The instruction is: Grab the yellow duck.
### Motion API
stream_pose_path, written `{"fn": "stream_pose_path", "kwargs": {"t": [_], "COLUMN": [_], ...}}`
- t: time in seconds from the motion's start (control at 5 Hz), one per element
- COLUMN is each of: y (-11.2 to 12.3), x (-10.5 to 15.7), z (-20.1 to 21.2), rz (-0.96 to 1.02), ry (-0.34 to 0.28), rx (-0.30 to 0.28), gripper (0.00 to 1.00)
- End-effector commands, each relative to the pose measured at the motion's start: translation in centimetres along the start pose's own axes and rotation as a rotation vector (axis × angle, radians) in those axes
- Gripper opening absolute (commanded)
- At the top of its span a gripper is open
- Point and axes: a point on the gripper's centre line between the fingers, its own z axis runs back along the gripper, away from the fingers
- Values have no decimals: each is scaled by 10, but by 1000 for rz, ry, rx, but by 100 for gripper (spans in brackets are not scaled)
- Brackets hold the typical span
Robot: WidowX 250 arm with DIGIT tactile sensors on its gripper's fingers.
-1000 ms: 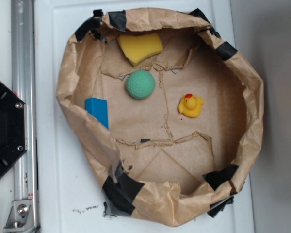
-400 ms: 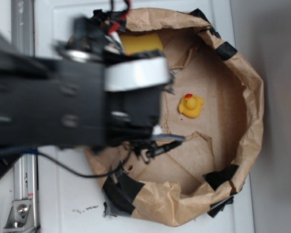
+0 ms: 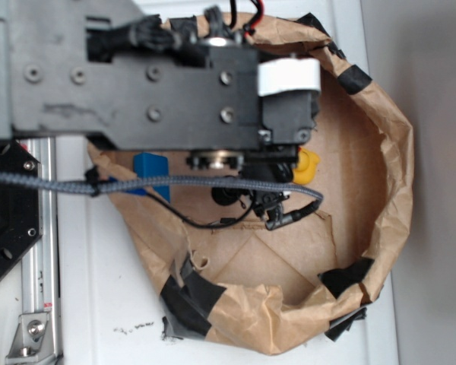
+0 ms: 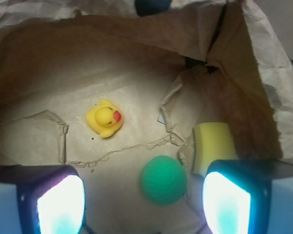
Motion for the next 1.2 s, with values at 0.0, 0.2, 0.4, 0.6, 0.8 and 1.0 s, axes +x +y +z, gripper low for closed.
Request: {"fn": "stream_pose_path", "kwargs": {"t": [0.0, 0.2, 0.4, 0.6, 0.8, 1.0], "y": [3, 3, -7, -29, -32, -13], "x": [13, 13, 27, 30, 30, 37], "z": [15, 15, -14, -35, -43, -42], "rz": [10, 10, 13, -80, -110, -115], "ry": [-57, -57, -42, -41, -26, -5], "rx": [-14, -14, -71, -117, -125, -204], "gripper": [100, 100, 100, 100, 100, 100]}}
